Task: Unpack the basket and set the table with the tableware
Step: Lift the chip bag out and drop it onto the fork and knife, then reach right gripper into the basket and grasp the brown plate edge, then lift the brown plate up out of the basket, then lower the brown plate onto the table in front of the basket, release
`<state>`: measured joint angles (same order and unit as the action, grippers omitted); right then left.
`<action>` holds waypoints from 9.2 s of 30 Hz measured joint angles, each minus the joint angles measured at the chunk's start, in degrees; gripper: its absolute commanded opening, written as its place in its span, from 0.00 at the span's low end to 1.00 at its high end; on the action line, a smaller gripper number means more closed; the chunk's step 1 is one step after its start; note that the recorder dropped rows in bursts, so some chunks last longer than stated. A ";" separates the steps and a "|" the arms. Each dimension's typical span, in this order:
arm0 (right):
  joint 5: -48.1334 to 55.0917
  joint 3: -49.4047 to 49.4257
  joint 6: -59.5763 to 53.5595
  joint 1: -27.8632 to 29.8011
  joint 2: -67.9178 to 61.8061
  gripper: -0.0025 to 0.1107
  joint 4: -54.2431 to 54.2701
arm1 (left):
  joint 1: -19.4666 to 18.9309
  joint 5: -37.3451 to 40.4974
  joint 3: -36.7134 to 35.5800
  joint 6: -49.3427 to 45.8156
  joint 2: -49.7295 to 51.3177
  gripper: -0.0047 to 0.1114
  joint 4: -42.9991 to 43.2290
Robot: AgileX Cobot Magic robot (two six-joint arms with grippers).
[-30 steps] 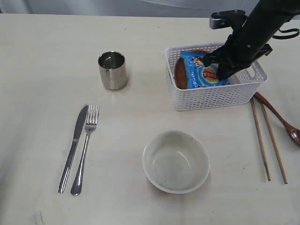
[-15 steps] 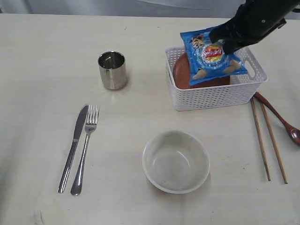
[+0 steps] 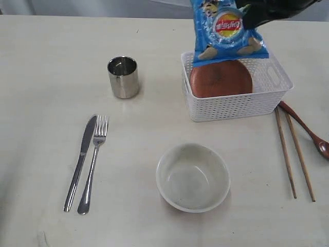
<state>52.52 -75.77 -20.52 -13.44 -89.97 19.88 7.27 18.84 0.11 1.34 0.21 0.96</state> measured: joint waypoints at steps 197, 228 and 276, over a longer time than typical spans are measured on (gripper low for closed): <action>-3.77 -18.08 -16.74 8.75 -28.77 0.02 -0.87 | 0.00 0.00 0.00 0.00 0.00 0.04 0.00; 7.03 -17.98 0.10 5.88 -5.44 0.02 -3.46 | 0.00 0.00 0.00 0.00 0.00 0.04 0.00; -13.88 8.89 6.14 1.43 -20.70 0.02 17.94 | 0.00 0.00 0.00 0.00 0.00 0.04 0.00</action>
<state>38.64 -66.88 -14.38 -12.01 -110.66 37.82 7.27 18.84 0.11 1.34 0.21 0.96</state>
